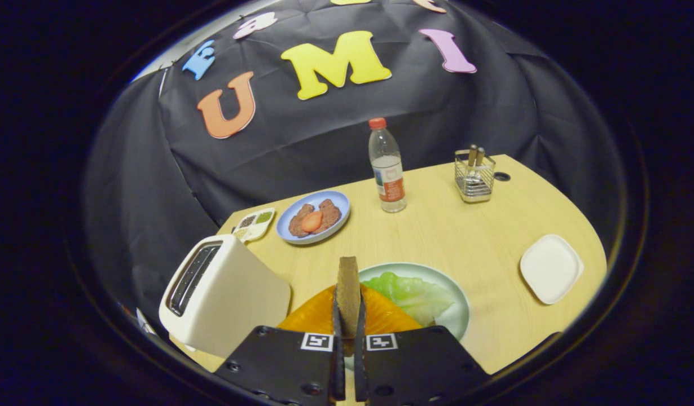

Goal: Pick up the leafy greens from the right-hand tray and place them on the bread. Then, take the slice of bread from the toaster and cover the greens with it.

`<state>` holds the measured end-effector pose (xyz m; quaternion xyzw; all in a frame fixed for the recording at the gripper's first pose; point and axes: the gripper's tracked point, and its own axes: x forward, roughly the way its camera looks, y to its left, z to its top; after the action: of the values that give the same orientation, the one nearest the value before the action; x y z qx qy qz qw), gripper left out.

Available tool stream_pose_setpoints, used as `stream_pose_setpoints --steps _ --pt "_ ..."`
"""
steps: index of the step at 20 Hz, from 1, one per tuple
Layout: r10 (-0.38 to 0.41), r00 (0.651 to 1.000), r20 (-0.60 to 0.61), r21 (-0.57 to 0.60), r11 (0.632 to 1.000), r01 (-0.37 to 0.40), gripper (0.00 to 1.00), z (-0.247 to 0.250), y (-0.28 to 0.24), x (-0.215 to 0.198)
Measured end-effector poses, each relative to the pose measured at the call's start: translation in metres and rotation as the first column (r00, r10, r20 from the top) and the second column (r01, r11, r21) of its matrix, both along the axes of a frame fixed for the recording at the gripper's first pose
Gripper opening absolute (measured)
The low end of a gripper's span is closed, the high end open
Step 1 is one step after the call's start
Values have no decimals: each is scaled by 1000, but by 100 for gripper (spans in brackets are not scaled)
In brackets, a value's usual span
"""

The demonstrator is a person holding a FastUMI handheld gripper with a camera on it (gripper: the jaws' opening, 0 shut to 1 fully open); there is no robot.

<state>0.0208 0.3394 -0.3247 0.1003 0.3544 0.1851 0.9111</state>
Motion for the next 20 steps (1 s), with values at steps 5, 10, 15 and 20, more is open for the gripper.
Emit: stream_pose_setpoints --steps 5,10,15,20 --pt "-21 1000 2 -23 1000 21 26 -12 -29 11" --pt "-33 999 18 -33 999 34 56 -12 -62 24" --pt "-37 992 122 -39 998 42 90 33 -111 39" --pt "-49 950 307 -91 993 81 96 125 -195 55"
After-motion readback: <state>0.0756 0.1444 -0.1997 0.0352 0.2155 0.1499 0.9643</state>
